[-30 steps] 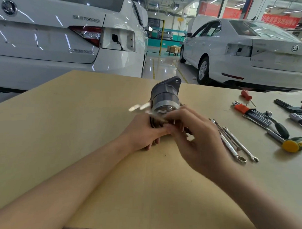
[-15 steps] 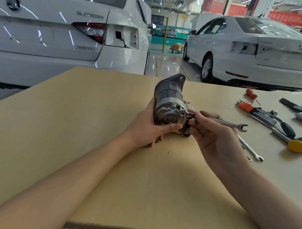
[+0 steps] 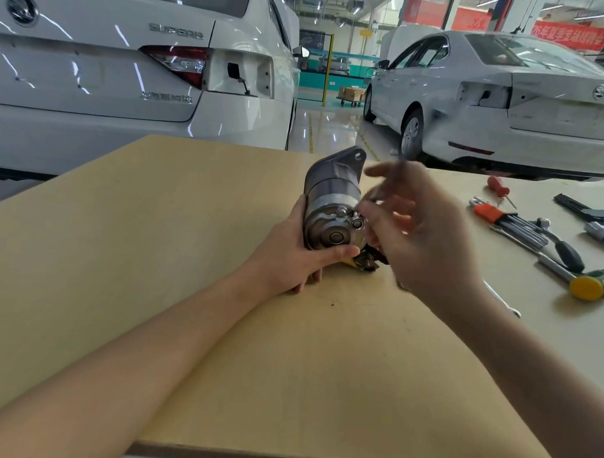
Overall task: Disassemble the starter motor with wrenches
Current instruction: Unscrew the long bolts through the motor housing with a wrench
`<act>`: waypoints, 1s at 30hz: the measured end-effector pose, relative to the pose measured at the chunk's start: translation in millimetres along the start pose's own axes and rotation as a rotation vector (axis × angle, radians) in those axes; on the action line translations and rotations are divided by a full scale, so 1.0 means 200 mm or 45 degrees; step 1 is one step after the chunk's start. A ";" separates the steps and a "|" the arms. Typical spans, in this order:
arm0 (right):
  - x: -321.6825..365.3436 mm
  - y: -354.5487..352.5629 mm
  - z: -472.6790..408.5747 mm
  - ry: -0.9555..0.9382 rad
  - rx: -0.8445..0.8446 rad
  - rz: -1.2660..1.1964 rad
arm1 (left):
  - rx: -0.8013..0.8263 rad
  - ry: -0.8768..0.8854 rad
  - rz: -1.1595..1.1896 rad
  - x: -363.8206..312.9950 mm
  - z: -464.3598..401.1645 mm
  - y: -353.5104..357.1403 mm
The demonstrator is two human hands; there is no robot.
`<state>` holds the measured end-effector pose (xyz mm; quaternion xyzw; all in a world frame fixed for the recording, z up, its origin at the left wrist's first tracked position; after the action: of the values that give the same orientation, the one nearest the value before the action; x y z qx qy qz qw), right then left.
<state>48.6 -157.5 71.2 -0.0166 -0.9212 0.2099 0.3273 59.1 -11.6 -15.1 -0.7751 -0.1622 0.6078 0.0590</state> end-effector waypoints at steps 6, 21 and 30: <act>0.16 0.19 0.00 -0.542 0.503 0.704 | 0.017 0.024 -0.094 0.00 0.01 0.00; -0.14 0.05 0.19 0.423 -0.103 -0.857 | 0.021 0.002 -0.037 0.00 0.00 0.00; -0.28 0.06 0.21 0.851 -0.249 -1.328 | 0.001 -0.002 -0.054 -0.01 0.00 0.00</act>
<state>66.4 -172.7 3.8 0.3403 -0.6710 -0.0792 0.6539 58.4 -12.0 -14.0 -0.7710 -0.1785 0.6070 0.0720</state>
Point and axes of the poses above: each hand's wrist, its own z-axis away from the middle knuckle, its own y-axis out of the palm, x = y × z, the point moved 7 cm from there along -z, towards the middle knuckle, and after that the axes turned 1 degree about x, right-handed, at the moved point
